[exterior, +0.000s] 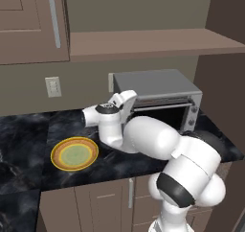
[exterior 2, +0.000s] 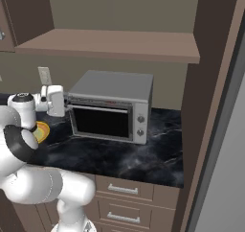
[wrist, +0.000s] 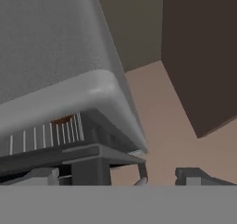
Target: Pick up the bagel from the plate, place it on the toaster oven rack, close the door, and set the timer.
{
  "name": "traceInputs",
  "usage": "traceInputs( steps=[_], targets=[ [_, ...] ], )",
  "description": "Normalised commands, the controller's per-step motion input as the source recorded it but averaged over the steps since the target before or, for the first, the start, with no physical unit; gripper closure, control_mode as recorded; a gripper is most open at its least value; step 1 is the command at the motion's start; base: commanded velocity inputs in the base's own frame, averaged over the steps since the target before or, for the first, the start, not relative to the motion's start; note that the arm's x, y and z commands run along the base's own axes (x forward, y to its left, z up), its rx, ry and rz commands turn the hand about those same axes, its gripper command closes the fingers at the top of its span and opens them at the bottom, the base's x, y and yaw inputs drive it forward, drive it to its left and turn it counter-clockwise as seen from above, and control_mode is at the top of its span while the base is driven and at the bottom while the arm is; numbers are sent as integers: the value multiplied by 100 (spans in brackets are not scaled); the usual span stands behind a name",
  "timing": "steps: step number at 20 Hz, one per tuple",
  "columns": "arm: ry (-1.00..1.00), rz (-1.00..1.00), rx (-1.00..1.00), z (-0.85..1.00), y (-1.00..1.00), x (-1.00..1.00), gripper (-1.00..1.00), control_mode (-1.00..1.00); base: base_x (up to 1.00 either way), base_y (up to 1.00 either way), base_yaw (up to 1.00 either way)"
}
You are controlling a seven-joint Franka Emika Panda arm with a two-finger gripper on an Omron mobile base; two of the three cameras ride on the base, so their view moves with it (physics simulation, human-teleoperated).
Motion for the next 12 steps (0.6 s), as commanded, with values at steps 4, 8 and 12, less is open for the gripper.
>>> traceInputs(
  steps=[4,8,12],
  targets=[
    [0,0,0,9,-8,49,-100,-100,0,0,0],
    [0,0,0,3,-8,56,-100,-100,0,0,0],
    [0,1,0,0,-3,67,-100,-100,0,0,0]
  ],
)
